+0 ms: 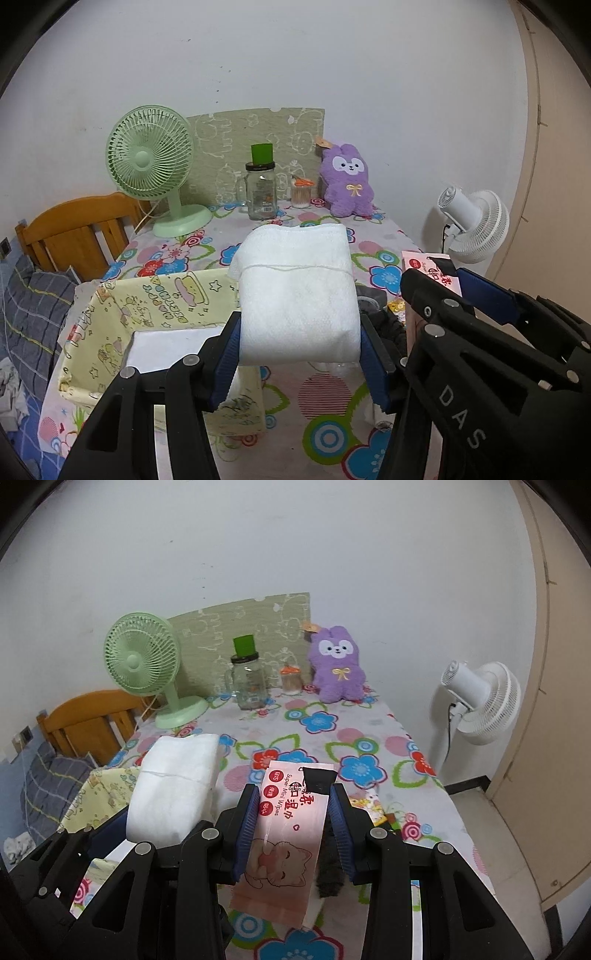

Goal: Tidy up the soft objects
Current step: 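Carry the white pad with the left tool while the right tool carries the pink packet over the box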

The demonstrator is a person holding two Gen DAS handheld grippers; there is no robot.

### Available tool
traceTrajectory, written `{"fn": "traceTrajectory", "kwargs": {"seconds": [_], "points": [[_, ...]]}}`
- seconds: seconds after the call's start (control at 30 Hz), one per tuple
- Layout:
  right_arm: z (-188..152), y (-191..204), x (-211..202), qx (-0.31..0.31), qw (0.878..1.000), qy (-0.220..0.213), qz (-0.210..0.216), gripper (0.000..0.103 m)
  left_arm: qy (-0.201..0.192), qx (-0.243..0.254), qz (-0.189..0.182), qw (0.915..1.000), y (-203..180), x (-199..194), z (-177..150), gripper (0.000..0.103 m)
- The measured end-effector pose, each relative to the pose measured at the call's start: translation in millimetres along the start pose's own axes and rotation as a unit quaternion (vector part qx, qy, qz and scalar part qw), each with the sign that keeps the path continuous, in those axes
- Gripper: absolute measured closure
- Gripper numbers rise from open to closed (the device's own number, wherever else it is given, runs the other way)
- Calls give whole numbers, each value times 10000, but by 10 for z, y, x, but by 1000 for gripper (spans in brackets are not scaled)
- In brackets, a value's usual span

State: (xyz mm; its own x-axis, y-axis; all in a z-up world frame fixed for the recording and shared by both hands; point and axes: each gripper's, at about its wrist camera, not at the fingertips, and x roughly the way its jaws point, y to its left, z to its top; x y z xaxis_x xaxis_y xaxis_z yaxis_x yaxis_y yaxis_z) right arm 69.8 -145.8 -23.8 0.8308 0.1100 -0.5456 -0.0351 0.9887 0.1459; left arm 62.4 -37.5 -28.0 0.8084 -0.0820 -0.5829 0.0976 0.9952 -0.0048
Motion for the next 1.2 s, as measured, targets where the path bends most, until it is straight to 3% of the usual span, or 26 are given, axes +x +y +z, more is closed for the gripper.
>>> {"fn": "traceTrajectory", "kwargs": {"seconds": [0.67,1.2], "points": [[178,590,241,-416,9967,289,642,61,115,37,304,9995,514,-5,128,42],[207,1078,555,-719,9907,496,1040,61,472,-161,521,9974,985,177,121,42]]}}
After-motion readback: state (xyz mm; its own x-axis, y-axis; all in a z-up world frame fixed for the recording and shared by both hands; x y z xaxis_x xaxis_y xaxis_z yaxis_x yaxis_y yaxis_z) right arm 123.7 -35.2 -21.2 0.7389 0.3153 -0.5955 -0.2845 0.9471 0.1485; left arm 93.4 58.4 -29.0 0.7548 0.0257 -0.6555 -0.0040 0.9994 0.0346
